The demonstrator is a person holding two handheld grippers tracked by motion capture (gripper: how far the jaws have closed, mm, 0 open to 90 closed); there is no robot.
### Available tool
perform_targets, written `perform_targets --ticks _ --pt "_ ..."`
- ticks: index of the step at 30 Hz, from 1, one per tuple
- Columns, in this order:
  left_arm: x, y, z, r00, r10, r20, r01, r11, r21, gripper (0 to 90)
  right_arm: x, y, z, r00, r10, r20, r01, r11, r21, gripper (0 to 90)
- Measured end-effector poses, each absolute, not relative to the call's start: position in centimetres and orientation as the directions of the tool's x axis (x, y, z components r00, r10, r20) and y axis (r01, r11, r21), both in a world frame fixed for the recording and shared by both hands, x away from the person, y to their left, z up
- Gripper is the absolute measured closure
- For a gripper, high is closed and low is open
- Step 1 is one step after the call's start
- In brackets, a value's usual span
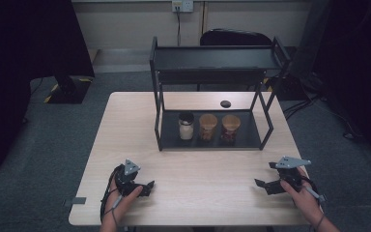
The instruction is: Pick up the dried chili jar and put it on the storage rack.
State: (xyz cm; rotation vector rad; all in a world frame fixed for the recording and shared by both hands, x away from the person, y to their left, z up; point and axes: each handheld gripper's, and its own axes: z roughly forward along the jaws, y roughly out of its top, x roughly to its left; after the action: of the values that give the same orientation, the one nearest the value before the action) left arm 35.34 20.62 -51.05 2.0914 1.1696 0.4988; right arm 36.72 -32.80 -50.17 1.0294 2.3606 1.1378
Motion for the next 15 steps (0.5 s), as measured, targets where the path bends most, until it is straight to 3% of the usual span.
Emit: perform_targets --ticks 15 --pt "35.3 20.6 -51.0 0.522 0.853 0.002 0.592 -0.364 0.719 0.0 35.5 -35.2 -50.2 -0.7 0.715 0.005 0.47 0.454 0.757 2.8"
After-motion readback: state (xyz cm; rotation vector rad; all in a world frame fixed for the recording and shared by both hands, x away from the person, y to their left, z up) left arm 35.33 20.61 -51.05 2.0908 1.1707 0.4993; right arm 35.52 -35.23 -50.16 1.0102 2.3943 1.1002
